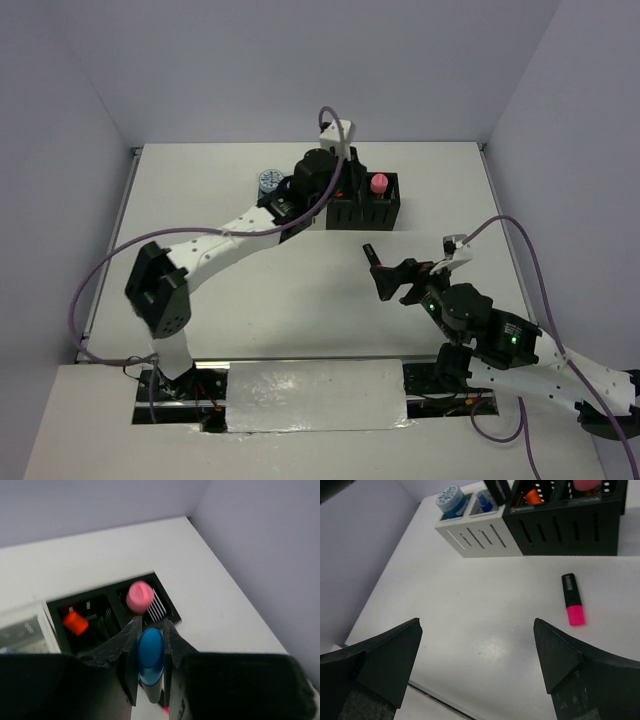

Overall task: Sort the stationery into containers
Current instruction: Place the pen in the storage box, then pick up the pen from the center of the board.

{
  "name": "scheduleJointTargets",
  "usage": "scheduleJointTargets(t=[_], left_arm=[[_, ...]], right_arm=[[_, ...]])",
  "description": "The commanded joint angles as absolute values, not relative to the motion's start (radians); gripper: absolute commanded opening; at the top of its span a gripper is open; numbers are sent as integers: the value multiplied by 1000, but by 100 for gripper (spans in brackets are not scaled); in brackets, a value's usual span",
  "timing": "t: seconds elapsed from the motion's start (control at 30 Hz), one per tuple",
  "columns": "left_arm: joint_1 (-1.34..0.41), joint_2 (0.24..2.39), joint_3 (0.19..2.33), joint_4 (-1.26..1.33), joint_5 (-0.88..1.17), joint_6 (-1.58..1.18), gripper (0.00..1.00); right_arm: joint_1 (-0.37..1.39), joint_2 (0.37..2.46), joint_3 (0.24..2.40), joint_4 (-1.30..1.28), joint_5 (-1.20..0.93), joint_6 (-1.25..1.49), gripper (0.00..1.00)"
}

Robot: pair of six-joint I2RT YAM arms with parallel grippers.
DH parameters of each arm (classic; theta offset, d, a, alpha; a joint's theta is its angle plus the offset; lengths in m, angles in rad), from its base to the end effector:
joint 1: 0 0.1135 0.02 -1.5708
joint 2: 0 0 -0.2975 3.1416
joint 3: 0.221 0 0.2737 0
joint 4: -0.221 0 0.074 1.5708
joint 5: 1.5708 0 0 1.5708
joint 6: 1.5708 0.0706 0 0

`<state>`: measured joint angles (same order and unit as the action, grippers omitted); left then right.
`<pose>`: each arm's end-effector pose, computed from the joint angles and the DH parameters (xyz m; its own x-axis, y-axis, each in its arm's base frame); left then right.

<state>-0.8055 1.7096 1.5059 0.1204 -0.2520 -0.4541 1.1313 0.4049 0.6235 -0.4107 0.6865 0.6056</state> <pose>0.3429 -0.3316 0.4010 -0.2826 -0.3190 -0.9046 0.4477 0.7902 -0.4185 0.0918 0.0900 0.3226 -0.3145 0.3658 -0.8759 -0.3116 0.8318 0.4593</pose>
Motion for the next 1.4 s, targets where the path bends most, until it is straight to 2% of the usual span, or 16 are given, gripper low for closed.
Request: scheduleJointTargets(t=[0.0, 0.2, 0.33, 0.5, 0.6, 0.7, 0.73, 0.8, 0.83, 0.9, 0.93, 1.03, 1.07, 1.17, 1.23, 1.37], left_arm=[[-792, 1842, 1661, 302, -359, -272, 0], [-755, 2034, 1818, 325, -403, -230, 2], [-718, 2069, 1804, 377, -361, -256, 8], [-686, 2108, 1796, 388, -330, -279, 10], [-678, 2121, 1796, 380, -316, -288, 18], [-678, 2105, 1747, 409, -313, -298, 41], [-678, 2096, 1729, 419, -317, -304, 53], [-680, 2060, 1668, 455, -316, -314, 62], [-680, 2046, 1645, 466, -313, -321, 72], [-680, 2008, 1589, 489, -310, -333, 81], [-680, 1994, 1574, 492, -307, -337, 90], [-683, 1915, 1528, 457, -333, -365, 95], [-684, 1854, 1517, 431, -347, -382, 96], [-687, 1711, 1528, 214, -417, -481, 99], [-684, 1637, 1548, -40, -468, -549, 99], [-675, 1435, 1528, -357, -430, -634, 99]], right_arm=[[1124, 400, 655, -543, 739, 634, 100], [1124, 380, 689, -578, 713, 600, 100], [1126, 371, 698, -558, 693, 574, 100], [1124, 373, 683, -531, 666, 554, 100], [1124, 380, 664, -491, 658, 528, 100], [1124, 406, 666, -482, 666, 523, 100], [1121, 414, 666, -480, 672, 520, 100], [1118, 442, 673, -480, 676, 522, 100], [1105, 457, 675, -477, 670, 520, 100], [1083, 472, 675, -469, 655, 515, 100], [1066, 491, 672, -456, 622, 511, 100], [898, 572, 666, -431, 505, 500, 100], [764, 604, 658, -416, 357, 488, 100], [579, 803, 669, -380, 119, 446, 100], [560, 965, 693, -365, 84, 401, 100], [552, 1193, 824, -390, 110, 322, 100]])
